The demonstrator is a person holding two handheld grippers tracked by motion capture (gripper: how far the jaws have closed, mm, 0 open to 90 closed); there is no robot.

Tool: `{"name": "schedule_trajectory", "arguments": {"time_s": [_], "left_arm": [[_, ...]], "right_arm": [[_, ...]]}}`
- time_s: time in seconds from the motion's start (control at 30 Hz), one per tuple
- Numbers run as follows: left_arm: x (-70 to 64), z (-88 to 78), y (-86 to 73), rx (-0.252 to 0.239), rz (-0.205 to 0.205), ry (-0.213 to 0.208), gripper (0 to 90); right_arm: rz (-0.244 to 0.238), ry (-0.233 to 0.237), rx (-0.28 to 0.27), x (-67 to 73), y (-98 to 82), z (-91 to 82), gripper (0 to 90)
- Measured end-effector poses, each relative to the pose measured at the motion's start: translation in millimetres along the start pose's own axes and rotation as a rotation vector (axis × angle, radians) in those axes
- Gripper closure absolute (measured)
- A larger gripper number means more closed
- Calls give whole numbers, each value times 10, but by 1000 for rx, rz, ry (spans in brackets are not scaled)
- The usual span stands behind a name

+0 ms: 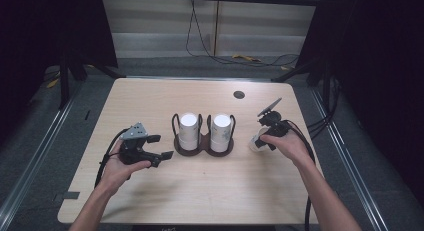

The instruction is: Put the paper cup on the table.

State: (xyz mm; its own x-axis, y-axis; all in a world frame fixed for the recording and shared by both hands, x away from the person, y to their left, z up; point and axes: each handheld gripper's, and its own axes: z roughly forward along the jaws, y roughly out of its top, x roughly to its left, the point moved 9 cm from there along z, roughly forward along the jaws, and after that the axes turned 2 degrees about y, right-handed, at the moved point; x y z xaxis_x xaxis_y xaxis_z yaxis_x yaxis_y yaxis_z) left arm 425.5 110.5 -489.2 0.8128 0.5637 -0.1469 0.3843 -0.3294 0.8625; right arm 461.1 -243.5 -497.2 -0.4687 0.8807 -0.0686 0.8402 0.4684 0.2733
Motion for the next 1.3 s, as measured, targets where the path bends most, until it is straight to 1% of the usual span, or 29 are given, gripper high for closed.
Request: {"name": "schedule_trajectory", "arguments": {"time_s": [0.03, 0.17, 0.23, 0.3, 0.33, 0.43, 0.5, 0.53, 0.63, 0.67, 0.7, 0.77, 0.8, 0.83, 0.9, 0.97, 1.0, 1.07, 1.1, 1.13, 1.2, 1.23, 1.27, 1.3], "left_arm": [[2, -2, 6, 0, 2, 0, 180], [0, -5, 7, 2, 6, 0, 180], [-6, -2, 4, 4, 4, -1, 180], [-8, 1, 3, 4, 4, -5, 180], [-6, 1, 3, 5, 3, -4, 180], [-10, 4, 4, 4, 3, -7, 180], [-29, 4, 10, -2, -10, -28, 180], [-29, 4, 10, -2, -10, -28, 180], [-28, -1, 8, 0, 5, -29, 180], [-29, 1, 8, -1, -4, -32, 180], [-23, 4, 6, 0, -4, -24, 178], [-23, 4, 4, 1, -2, -23, 177], [-23, 4, 3, 2, -2, -22, 177], [-15, 7, 0, 4, 1, -17, 177], [-10, 9, -4, 8, 3, -15, 177], [-15, 10, -10, 9, -2, -13, 175], [-6, -5, -21, 14, 0, -6, 175], [16, -20, -39, 18, -13, 7, 175], [28, -27, -47, 15, -17, 11, 175], [28, -27, -47, 15, -17, 11, 175], [46, -32, -65, 17, -29, 20, 175], [51, -35, -72, 20, -33, 26, 173], [47, -39, -74, 19, -35, 26, 173], [48, -45, -82, 22, -36, 29, 173]], "right_arm": [[-4, -3, 7, -3, 19, 6, 219], [-10, -3, -3, -4, 55, 18, 210], [0, 19, -22, 14, 74, 44, 198], [-7, 41, -42, 40, 80, 64, 197], [-2, 52, -54, 45, 83, 75, 192], [9, 64, -82, 46, 85, 93, 185], [19, 72, -99, 50, 74, 99, 176], [19, 76, -110, 52, 65, 107, 175], [38, 90, -132, 54, 3, 131, 176], [38, 90, -132, 54, 3, 131, 176], [54, 95, -153, 47, -43, 161, 177], [54, 95, -164, 43, -57, 164, 182], [60, 95, -179, 35, -72, 167, 183], [76, 114, -214, 40, -95, 167, 182], [83, 122, -218, 46, -114, 169, 178], [91, 123, -214, 57, -174, 177, 178], [99, 126, -224, 64, -219, 181, 180], [116, 139, -253, 77, -265, 176, 187], [124, 129, -263, 73, -294, 176, 189], [124, 129, -263, 73, -294, 176, 189], [134, 127, -291, 86, -345, 176, 196], [152, 125, -325, 101, -392, 155, 201], [152, 125, -325, 101, -392, 155, 201], [161, 128, -350, 110, -410, 129, 206]]}}
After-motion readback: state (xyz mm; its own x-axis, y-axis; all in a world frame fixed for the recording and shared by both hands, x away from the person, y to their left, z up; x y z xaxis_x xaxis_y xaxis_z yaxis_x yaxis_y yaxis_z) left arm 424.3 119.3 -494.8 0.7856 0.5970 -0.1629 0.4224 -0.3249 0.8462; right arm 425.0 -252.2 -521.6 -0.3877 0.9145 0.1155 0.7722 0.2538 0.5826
